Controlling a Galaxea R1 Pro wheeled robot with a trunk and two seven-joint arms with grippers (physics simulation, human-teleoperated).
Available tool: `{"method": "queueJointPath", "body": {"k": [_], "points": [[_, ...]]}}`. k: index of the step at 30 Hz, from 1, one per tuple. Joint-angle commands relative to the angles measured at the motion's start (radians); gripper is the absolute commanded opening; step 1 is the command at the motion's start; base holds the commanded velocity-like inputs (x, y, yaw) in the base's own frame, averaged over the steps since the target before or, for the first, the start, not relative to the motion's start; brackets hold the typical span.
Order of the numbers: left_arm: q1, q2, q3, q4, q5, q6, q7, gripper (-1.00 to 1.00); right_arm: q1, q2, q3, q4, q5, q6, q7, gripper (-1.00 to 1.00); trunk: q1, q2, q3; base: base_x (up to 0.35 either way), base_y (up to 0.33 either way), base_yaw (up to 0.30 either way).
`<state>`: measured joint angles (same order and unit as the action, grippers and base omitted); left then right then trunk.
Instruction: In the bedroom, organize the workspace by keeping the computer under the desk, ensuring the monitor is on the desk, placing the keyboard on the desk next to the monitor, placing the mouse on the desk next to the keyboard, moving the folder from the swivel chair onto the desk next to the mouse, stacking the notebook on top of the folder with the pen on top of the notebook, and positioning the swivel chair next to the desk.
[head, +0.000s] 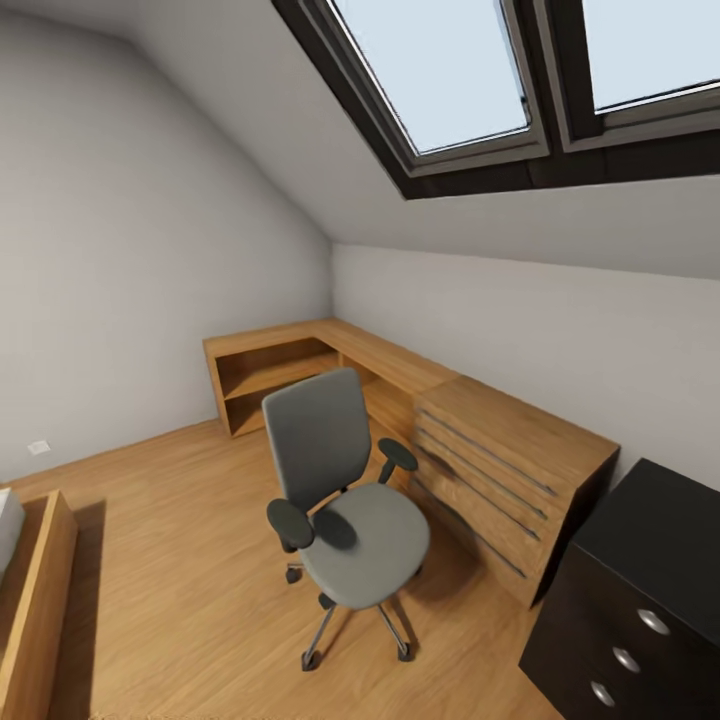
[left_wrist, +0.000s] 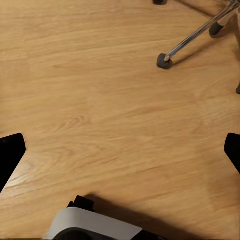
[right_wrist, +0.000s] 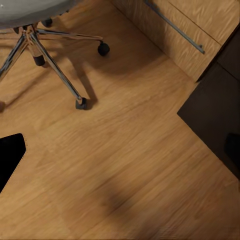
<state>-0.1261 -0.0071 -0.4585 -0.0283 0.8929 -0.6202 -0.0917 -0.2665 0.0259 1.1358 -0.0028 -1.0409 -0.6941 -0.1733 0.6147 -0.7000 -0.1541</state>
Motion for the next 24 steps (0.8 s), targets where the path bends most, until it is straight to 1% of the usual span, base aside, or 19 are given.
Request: {"method": "queueJointPath", "body": {"k": [1,9,21,24], "points": [[-0.001,0.0,-0.002,0.002,0.011,-0.003,-0.01,1.0,0.0,0.0,0.009,0.0,-0.001,-0.001,-0.009,1.0,-0.004,0.006,0.002,0.0,0.0,0.178],[-0.001,-0.002,-0.003,0.002,0.01,-0.003,-0.01,1.0,0.0,0.0,0.009,0.0,-0.001,-0.001,-0.008,1.0,-0.034,0.062,0.027,0.0,0.0,0.15],[-0.001,-0.002,-0.003,0.002,0.011,-0.003,-0.01,1.0,0.0,-0.003,0.009,0.0,0.0,-0.001,-0.007,1.0,-0.08,0.146,0.064,0.0,0.0,0.021],[-0.001,-0.002,-0.003,0.002,0.011,-0.003,-0.01,1.0,0.0,-0.002,0.009,0.0,0.0,-0.001,-0.007,1.0,-0.092,0.167,0.074,0.0,0.0,0.156]]}}
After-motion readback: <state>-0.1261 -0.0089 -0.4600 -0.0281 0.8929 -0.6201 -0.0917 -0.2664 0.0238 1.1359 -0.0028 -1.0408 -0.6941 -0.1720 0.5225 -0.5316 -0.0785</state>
